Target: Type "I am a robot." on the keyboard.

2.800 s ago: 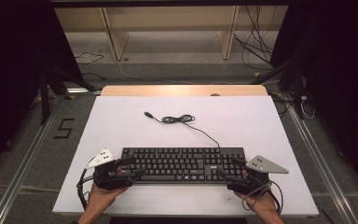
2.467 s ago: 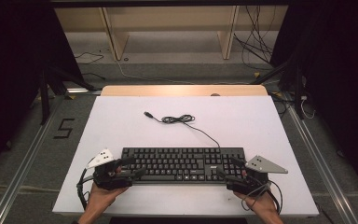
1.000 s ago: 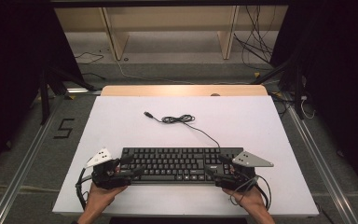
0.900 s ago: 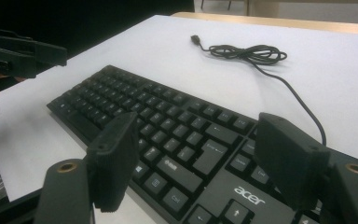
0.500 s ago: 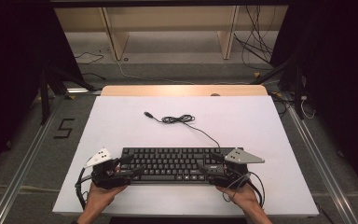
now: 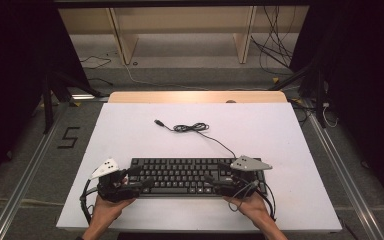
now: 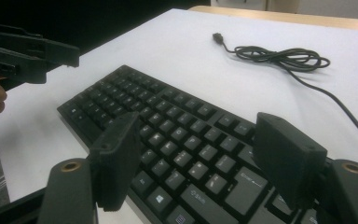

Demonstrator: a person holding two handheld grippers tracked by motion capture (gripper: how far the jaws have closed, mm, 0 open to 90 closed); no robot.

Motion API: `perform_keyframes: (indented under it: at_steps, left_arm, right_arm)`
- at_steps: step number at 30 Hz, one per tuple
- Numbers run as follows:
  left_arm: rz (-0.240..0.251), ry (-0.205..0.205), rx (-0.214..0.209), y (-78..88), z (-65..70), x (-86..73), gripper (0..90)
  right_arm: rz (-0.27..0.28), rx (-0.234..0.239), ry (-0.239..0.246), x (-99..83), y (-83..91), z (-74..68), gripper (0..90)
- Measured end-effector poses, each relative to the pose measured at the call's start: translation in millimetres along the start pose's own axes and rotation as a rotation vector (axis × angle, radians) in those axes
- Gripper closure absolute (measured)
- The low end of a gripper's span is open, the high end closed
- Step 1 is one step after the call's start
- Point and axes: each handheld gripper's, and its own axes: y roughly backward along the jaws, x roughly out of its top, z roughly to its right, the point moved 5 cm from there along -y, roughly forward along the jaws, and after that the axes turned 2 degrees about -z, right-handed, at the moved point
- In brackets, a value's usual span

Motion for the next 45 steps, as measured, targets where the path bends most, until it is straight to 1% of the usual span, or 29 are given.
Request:
perform_keyframes:
  at_steps: [3,4,6,8,9,11,14,15,16,17,18,20,24,25,26,27,28,29,30,32,33,37,38,39,40,43,44,45]
  left_arm:
    - [-0.002,0.000,0.006,0.4,-1.0,0.0,25.3]
    - [-0.008,-0.001,0.016,0.9,-2.9,-0.2,25.3]
    - [-0.011,0.010,0.026,1.1,-4.8,-0.5,25.7]
    - [-0.014,0.011,0.032,1.2,-6.1,-0.7,26.1]
    - [-0.023,0.019,0.046,1.5,-8.7,-1.4,26.4]
    - [-0.029,0.023,0.055,1.7,-10.1,-1.9,26.9]
    - [-0.039,0.037,0.070,2.4,-13.6,-2.8,28.3]
    - [-0.044,0.037,0.077,3.0,-14.9,-3.1,30.6]
    - [-0.043,0.042,0.079,3.2,-15.8,-3.3,30.6]
    - [-0.049,0.043,0.082,3.8,-17.1,-3.7,33.9]
    - [-0.055,0.046,0.089,4.3,-18.4,-4.2,33.9]
    - [-0.067,0.053,0.097,5.0,-20.8,-5.6,37.5]
    - [-0.093,0.062,0.137,6.5,-26.0,-8.1,47.3]
    - [-0.100,0.064,0.144,7.0,-27.0,-8.8,52.6]
    - [-0.106,0.064,0.152,7.4,-28.0,-9.4,52.6]
    - [-0.108,0.068,0.157,7.5,-28.5,-10.0,57.2]
    - [-0.113,0.069,0.158,7.7,-28.9,-10.6,57.2]
    - [-0.117,0.071,0.161,7.5,-28.8,-11.3,62.0]
    - [-0.122,0.071,0.163,7.2,-28.7,-12.0,63.4]
    - [-0.135,0.070,0.164,6.4,-27.8,-13.7,66.5]
    - [-0.141,0.072,0.164,5.9,-27.2,-14.4,66.5]
    - [-0.153,0.079,0.174,4.9,-26.9,-16.6,74.4]
    - [-0.154,0.087,0.178,5.0,-27.2,-16.8,74.4]
    - [-0.156,0.091,0.180,5.3,-27.7,-17.1,77.7]
    - [-0.159,0.094,0.185,5.5,-28.4,-17.6,77.7]
    - [-0.172,0.099,0.198,5.7,-29.8,-19.2,83.0]
    - [-0.178,0.098,0.200,6.0,-30.5,-19.9,83.0]
    - [-0.178,0.106,0.200,6.0,-30.5,-20.5,83.7]
  right_arm:
    - [-0.005,0.007,0.000,1.8,-4.4,-2.2,35.0]
    - [-0.008,0.010,-0.001,2.4,-6.0,-2.9,35.5]
    - [-0.018,0.013,-0.003,3.6,-9.5,-4.7,37.0]
    - [-0.027,0.015,-0.002,5.1,-13.7,-6.4,39.3]
    - [-0.034,0.017,-0.002,5.8,-16.0,-7.3,40.4]
    - [-0.040,0.017,-0.001,6.4,-18.5,-8.0,41.6]
    - [-0.064,0.017,0.000,7.6,-26.7,-10.3,44.5]
    - [-0.072,0.024,0.004,8.3,-31.8,-12.1,47.7]
    - [-0.072,0.024,0.004,8.3,-31.8,-12.1,47.7]
    - [-0.082,0.025,0.011,8.9,-36.5,-13.8,50.9]
    - [-0.082,0.025,0.011,8.9,-36.5,-13.8,50.9]
    - [-0.093,0.023,0.014,9.6,-40.7,-15.1,54.9]
    - [-0.107,0.030,0.021,11.1,-48.6,-17.0,65.4]
    - [-0.114,0.035,0.026,11.8,-52.4,-18.0,69.9]
    - [-0.114,0.035,0.026,11.8,-52.4,-18.0,69.9]
    - [-0.122,0.037,0.024,12.4,-56.3,-19.0,74.0]
    - [-0.122,0.037,0.024,12.4,-56.3,-19.0,74.0]
    - [-0.135,0.039,0.026,12.5,-60.0,-19.8,78.1]
    - [-0.135,0.039,0.026,12.5,-60.0,-19.8,78.1]
    - [-0.150,0.040,0.032,12.8,-64.9,-20.4,83.4]
    - [-0.150,0.040,0.032,12.8,-64.9,-20.4,83.4]
    - [-0.178,0.036,0.033,12.6,-71.4,-20.7,89.7]
    - [-0.182,0.035,0.034,12.5,-73.4,-20.6,90.0]
    - [-0.196,0.031,0.035,12.4,-77.0,-20.4,90.0]
    - [-0.196,0.031,0.035,12.4,-77.0,-20.4,90.0]
    - [-0.214,0.026,0.040,12.4,-84.7,-21.3,90.0]
    - [-0.214,0.026,0.040,12.4,-84.7,-21.3,90.0]
    - [-0.218,0.025,0.038,12.6,-86.7,-22.1,90.0]
